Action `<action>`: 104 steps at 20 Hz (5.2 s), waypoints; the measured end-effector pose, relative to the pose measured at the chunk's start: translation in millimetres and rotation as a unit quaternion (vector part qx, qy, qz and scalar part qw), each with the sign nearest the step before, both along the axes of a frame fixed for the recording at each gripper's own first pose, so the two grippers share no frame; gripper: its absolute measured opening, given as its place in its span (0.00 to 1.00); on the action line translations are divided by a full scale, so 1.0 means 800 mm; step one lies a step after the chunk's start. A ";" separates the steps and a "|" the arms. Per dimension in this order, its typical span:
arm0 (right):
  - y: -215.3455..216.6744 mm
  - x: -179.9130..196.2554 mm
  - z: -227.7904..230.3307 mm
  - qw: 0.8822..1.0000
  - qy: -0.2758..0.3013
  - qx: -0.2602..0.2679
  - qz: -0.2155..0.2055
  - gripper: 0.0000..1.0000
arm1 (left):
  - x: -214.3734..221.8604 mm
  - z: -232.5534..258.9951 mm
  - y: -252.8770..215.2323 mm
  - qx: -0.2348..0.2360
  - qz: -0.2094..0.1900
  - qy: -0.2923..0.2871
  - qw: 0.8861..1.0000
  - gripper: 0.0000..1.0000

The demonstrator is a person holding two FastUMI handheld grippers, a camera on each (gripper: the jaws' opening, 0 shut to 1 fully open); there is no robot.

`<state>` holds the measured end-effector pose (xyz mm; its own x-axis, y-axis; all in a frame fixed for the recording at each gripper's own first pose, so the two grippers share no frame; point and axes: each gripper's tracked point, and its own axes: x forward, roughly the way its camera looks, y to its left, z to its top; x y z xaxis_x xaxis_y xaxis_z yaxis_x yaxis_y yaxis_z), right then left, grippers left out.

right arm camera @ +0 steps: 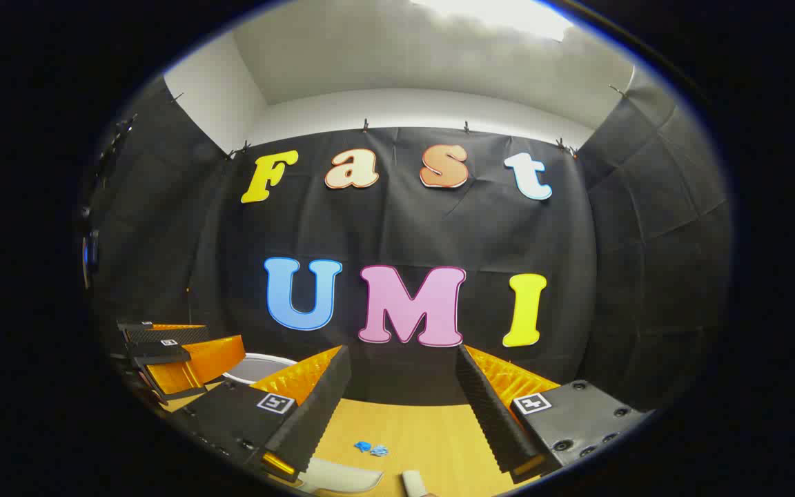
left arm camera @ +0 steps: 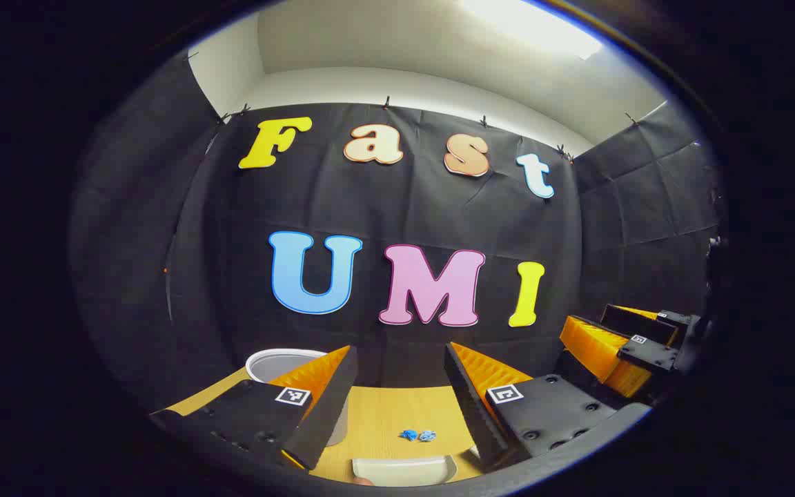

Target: Pick up the small broom and dustpan from the desktop, sweep the trash into the dustpan with the broom, and then empty the trash into the garbage bin.

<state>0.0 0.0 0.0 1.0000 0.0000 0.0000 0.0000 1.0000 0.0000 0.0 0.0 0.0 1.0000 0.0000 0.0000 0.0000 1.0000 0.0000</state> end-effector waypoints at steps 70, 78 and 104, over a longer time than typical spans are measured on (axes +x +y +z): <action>-0.064 -0.056 -0.098 0.996 0.085 -0.002 0.007 0.99 | -0.084 -0.419 -0.043 -0.095 0.028 0.548 0.831 0.78; -0.100 -0.073 -0.160 0.987 0.153 0.055 0.003 0.99 | -0.071 -0.476 -0.049 -0.035 0.027 0.680 0.732 0.78; -0.022 -0.157 -0.416 0.780 0.622 0.050 0.051 0.99 | -0.038 -0.494 -0.037 -0.050 -0.004 0.726 0.686 0.30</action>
<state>-125.8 -17.9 -333.0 0.2203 0.1426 -0.9649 -0.0179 0.9897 0.1422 -30.7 -29.7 -395.5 -0.0529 -0.0780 -0.9956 -0.0664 0.9950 -0.0744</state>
